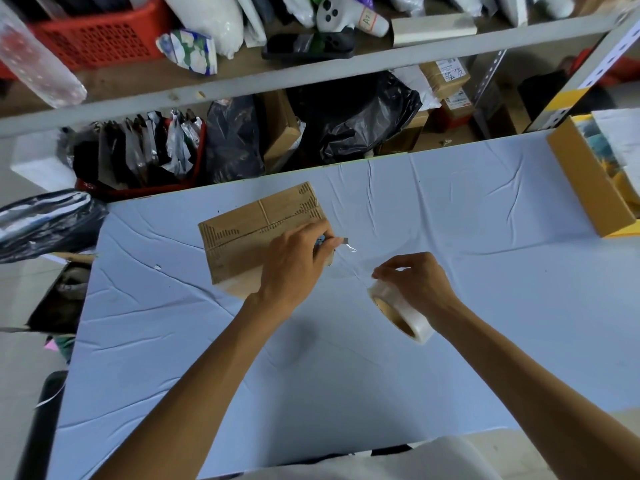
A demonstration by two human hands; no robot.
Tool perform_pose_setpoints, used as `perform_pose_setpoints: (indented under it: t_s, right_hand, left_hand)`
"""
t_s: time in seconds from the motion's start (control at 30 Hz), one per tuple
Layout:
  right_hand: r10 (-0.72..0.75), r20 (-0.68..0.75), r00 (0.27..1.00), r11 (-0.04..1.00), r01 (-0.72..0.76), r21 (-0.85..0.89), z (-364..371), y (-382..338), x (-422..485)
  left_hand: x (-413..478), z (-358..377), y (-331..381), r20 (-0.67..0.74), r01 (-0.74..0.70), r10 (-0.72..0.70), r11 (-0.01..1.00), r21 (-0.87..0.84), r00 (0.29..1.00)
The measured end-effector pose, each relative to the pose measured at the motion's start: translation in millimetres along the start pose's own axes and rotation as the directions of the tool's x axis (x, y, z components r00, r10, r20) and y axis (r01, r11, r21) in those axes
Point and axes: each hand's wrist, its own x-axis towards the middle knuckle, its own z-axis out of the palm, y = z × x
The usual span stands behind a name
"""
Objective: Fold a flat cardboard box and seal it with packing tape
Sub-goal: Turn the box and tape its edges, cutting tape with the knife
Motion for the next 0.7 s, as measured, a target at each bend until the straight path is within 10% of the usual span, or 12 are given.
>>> perform_pose_setpoints:
  t_s: [0.7]
  right_hand:
    - [-0.011,0.004,1.000,0.999,0.011,-0.036,9.3,-2.8,0.8]
  left_hand:
    - [-4.5,-6.7,-4.5,-0.013,0.207,-0.213,0.960,-0.189,0.977]
